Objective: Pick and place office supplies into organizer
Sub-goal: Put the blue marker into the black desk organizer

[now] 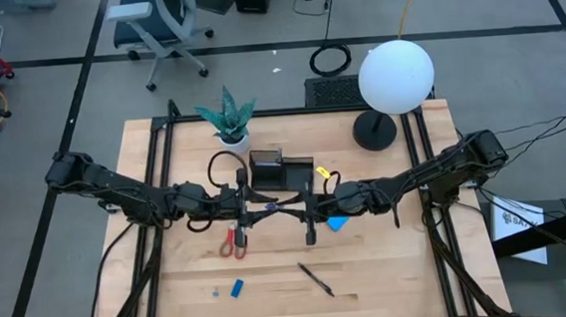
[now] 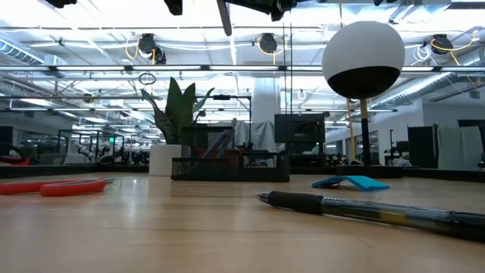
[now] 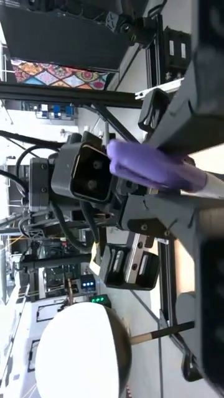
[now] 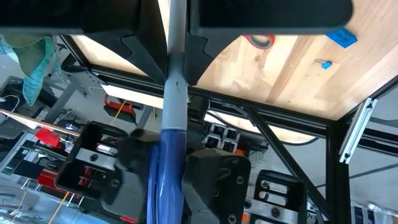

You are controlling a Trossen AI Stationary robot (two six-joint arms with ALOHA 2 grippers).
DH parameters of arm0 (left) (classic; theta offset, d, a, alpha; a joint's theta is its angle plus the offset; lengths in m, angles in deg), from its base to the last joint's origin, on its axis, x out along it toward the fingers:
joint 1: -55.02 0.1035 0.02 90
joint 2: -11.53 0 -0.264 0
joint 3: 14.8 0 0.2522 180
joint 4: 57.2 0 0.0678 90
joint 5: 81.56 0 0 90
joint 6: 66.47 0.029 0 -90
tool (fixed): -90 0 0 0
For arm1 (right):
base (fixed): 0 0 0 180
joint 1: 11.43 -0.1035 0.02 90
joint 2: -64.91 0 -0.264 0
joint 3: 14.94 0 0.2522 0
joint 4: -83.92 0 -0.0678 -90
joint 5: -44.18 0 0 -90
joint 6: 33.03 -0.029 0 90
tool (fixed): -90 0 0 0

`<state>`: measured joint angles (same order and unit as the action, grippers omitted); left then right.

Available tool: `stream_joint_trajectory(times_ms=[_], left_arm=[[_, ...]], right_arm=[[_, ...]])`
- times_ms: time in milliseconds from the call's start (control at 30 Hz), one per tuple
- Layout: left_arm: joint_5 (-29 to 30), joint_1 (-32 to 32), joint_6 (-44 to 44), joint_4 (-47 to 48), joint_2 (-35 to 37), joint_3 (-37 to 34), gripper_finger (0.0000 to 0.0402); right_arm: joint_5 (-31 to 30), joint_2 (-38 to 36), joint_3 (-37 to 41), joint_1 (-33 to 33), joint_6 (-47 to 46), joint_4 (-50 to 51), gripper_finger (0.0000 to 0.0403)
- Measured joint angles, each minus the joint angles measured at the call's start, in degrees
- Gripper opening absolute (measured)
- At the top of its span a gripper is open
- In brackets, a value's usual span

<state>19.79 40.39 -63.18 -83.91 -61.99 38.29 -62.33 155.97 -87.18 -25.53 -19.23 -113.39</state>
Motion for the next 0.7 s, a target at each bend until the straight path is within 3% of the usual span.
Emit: stream_joint_trajectory(times_ms=[100,233,500,700], left_arm=[[0.4,-0.34,1.92,-0.03,0.0,0.02,0.0049],[0.67,-0.5,1.73,-0.04,0.0,0.02,0.005],[0.35,-0.5,-1.04,0.46,0.48,0.09,0.005],[0.22,-0.49,-4.33,1.03,0.49,0.11,0.005]], right_arm=[[0.13,0.0,-0.02,-0.02,-0.6,0.03,0.0023],[0.34,0.0,-0.02,-0.09,-2.11,0.0,0.003],[0.32,-0.65,-0.02,-1.0,1.76,0.17,0.0129],[0.03,-3.62,-0.02,-3.28,5.79,1.48,0.015]])
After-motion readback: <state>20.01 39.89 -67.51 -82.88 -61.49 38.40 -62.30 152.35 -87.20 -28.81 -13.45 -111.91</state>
